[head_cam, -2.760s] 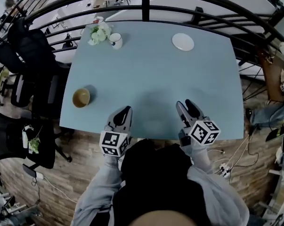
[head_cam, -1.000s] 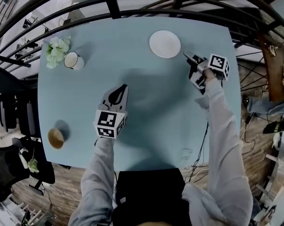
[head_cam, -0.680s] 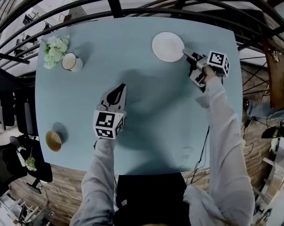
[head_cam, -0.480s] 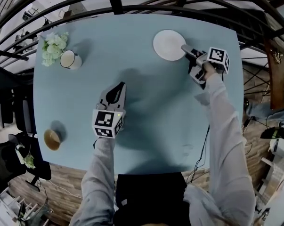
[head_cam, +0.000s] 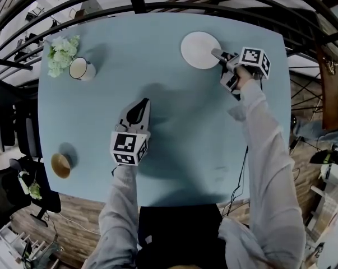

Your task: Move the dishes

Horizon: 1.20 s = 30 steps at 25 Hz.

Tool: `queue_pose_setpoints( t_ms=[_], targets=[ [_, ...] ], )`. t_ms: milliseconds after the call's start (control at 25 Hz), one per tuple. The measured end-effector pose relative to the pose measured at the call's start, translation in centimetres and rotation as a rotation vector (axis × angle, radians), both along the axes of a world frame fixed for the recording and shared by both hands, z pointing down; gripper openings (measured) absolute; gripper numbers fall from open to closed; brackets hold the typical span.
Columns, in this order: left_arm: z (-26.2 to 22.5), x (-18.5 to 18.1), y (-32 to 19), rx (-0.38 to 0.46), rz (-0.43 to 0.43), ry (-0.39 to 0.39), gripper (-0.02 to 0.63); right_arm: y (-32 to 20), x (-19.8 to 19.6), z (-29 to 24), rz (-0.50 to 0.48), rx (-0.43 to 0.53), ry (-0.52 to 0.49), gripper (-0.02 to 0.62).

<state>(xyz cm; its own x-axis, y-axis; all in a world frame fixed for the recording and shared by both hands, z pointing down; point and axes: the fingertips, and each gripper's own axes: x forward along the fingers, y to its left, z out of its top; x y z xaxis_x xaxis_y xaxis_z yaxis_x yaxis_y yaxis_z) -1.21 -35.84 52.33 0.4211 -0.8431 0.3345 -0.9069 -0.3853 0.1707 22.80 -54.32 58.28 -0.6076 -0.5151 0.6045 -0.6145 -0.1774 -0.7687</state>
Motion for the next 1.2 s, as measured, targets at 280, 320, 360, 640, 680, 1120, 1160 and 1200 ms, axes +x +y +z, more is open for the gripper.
queue_pose_setpoints(
  t_ms=[280,320,360,640,680,1120,1160,1200],
  targets=[
    [0.3,0.1,0.5,-0.011,-0.003,-0.02,0.026,0.5,1.4,1.5,0.107,-0.02,-0.024,0.037],
    [0.3,-0.1,0.7,-0.012,-0.008,-0.022,0.025,0.6,1.4,1.4,0.111,-0.007,-0.033,0.035],
    [0.3,-0.4,0.8,-0.013,-0.013,-0.022,0.026,0.6,1.3,1.3,0.108,0.007,-0.036,0.035],
    [-0.3,-0.8,2.5,-0.017,-0.005,-0.053,0.026,1.6,1.0,0.2,0.164,0.059,-0.163,0.023],
    [-0.4,-0.9,2.8,-0.013,-0.003,-0.059,0.026,1.9,1.0,-0.2,0.173,0.068,-0.18,0.02],
    [-3.5,-3.2,7.0,0.032,0.067,-0.025,0.025,8.3,-0.1,-7.0,0.283,0.185,-0.296,0.017],
    [-3.8,-3.5,7.7,0.035,0.082,-0.016,0.025,9.4,-0.4,-7.5,0.297,0.191,-0.303,0.017],
    [-4.0,-3.9,8.4,0.037,0.097,-0.011,0.025,10.5,-0.7,-8.0,0.309,0.196,-0.308,0.017]
  ],
)
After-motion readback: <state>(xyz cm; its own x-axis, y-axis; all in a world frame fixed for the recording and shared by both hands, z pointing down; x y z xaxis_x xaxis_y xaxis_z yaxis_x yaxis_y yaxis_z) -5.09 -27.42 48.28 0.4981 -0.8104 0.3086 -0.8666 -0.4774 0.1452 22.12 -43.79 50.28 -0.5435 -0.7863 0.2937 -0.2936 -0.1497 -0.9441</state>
